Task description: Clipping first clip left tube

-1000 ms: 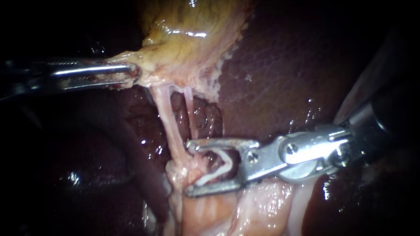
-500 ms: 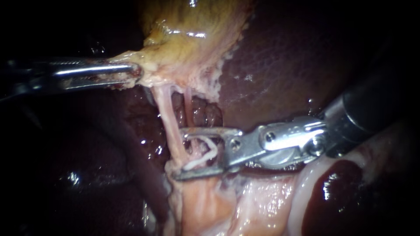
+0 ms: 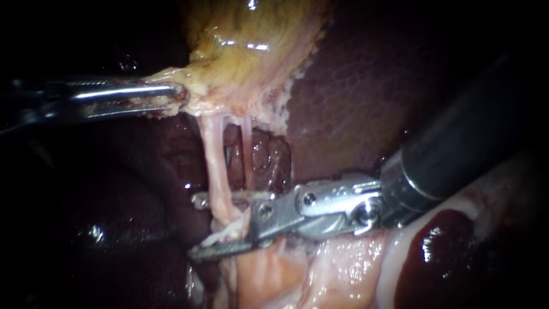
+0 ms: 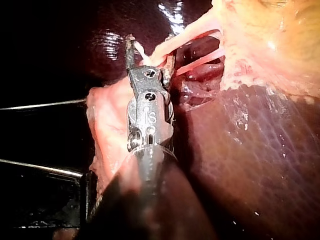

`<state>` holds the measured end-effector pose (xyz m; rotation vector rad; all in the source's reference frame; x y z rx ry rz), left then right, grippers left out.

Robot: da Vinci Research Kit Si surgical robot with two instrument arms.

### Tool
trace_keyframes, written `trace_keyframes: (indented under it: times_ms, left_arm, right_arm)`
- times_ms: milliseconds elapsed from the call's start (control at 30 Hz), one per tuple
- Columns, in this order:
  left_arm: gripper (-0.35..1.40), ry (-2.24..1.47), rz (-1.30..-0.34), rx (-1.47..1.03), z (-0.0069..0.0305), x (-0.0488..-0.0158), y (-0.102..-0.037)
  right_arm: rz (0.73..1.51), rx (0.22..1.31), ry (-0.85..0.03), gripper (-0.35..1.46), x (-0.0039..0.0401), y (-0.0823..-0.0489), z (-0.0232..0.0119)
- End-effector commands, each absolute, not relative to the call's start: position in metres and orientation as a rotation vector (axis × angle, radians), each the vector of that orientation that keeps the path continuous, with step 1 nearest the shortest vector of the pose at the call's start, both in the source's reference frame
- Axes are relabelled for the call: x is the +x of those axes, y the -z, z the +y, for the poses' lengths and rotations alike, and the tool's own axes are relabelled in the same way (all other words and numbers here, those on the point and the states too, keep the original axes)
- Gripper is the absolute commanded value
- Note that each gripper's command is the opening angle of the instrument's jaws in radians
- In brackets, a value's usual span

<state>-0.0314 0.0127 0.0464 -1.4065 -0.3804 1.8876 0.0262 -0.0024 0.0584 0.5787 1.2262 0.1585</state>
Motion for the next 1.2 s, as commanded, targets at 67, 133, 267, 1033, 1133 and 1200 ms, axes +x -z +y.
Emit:
trace_keyframes:
  times_ms: [67,133,267,1033,1133,1200]
  left_arm:
    - [-0.35,-1.888,-0.381,-1.407,0.0127,-0.0314,-0.0464]
    - [-0.35,-1.888,-0.381,-1.407,0.0127,-0.0314,-0.0464]
    - [-0.35,-1.888,-0.381,-1.407,0.0127,-0.0314,-0.0464]
    - [-0.35,-1.888,-0.380,-1.407,0.0127,-0.0314,-0.0464]
    - [-0.35,-1.888,-0.380,-1.407,0.0127,-0.0314,-0.0464]
    - [-0.35,-1.888,-0.380,-1.407,0.0127,-0.0314,-0.0464]
  right_arm:
    - [1.229,0.584,-0.157,0.49,0.0263,-0.0577,-0.0025]
    - [1.226,0.593,-0.165,0.46,0.0264,-0.0573,-0.0028]
    - [1.221,0.604,-0.179,0.37,0.0264,-0.0572,-0.0028]
    - [1.161,0.690,-0.267,-0.35,0.0264,-0.0573,-0.0026]
    - [1.162,0.691,-0.265,-0.35,0.0264,-0.0575,-0.0025]
    - [1.162,0.691,-0.265,-0.35,0.0263,-0.0576,-0.0025]
